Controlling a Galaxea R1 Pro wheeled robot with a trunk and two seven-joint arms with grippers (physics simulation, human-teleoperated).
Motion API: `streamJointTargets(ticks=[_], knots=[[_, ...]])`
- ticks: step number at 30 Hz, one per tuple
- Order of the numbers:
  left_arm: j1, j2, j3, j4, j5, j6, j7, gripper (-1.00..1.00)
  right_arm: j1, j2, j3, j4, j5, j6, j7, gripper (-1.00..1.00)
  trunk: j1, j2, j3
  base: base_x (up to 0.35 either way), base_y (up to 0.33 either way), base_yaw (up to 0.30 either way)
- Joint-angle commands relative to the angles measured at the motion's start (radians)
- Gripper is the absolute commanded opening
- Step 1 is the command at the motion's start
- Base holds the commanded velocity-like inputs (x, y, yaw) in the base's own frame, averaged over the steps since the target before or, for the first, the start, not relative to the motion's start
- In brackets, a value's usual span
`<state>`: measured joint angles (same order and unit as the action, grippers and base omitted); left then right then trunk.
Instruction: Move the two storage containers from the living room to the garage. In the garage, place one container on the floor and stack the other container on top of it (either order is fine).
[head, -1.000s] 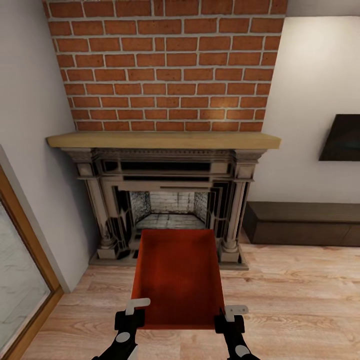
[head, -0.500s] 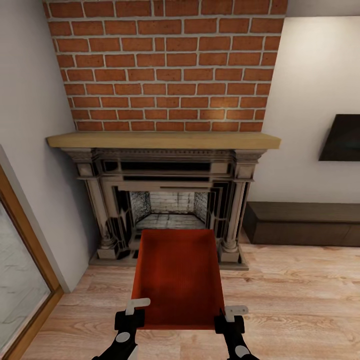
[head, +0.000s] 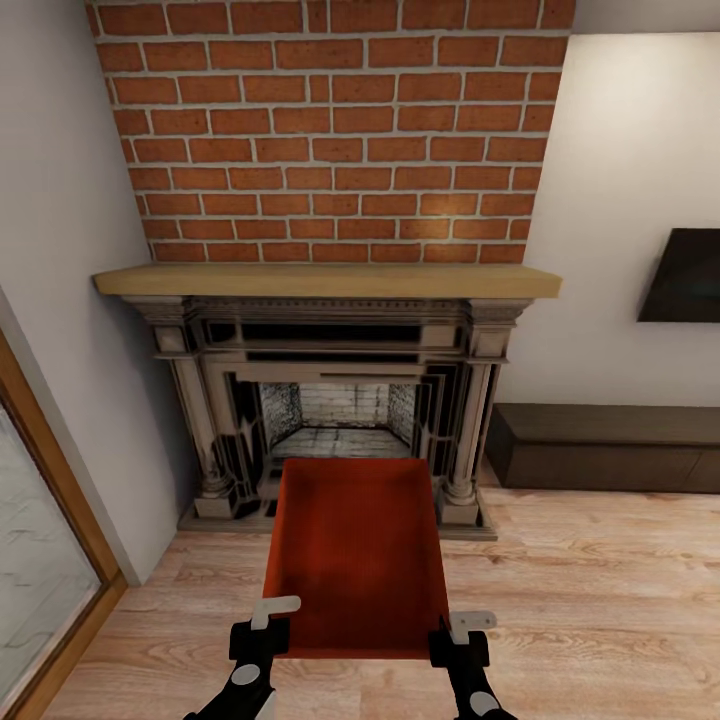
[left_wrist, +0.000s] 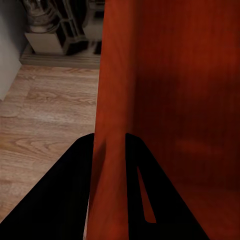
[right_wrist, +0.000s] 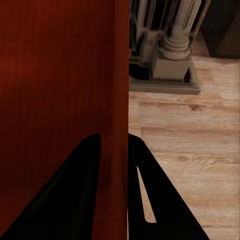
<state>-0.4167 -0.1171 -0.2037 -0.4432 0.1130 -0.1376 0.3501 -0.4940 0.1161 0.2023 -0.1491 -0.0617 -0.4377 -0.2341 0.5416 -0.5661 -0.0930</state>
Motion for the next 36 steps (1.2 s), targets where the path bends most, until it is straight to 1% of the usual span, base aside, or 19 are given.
streamJointTargets(ticks=[1,10,12,36], knots=[[-0.001,-0.002,-0.008,0.005,0.028,0.004,0.010,-1.00,-0.001,0.000,0.008,-0.018,-0.015,-0.038,-0.005,-1.00,0.000,-0.002,-0.002,0.000,0.000,0.000],[-0.001,-0.001,-0.008,0.005,0.028,0.004,0.010,-1.00,-0.001,0.000,0.009,-0.018,-0.015,-0.036,-0.012,-1.00,0.000,-0.002,-0.002,0.000,0.000,0.000],[-0.001,-0.001,-0.008,0.005,0.029,0.004,0.010,-1.00,-0.001,0.000,0.008,-0.018,-0.015,-0.036,-0.029,-1.00,0.000,-0.002,-0.002,0.000,0.000,-0.093],[-0.001,-0.001,-0.008,0.005,0.028,0.003,0.010,-1.00,-0.001,-0.001,0.008,-0.019,-0.014,-0.038,-0.032,-1.00,0.000,-0.002,-0.002,0.000,0.000,-0.271]])
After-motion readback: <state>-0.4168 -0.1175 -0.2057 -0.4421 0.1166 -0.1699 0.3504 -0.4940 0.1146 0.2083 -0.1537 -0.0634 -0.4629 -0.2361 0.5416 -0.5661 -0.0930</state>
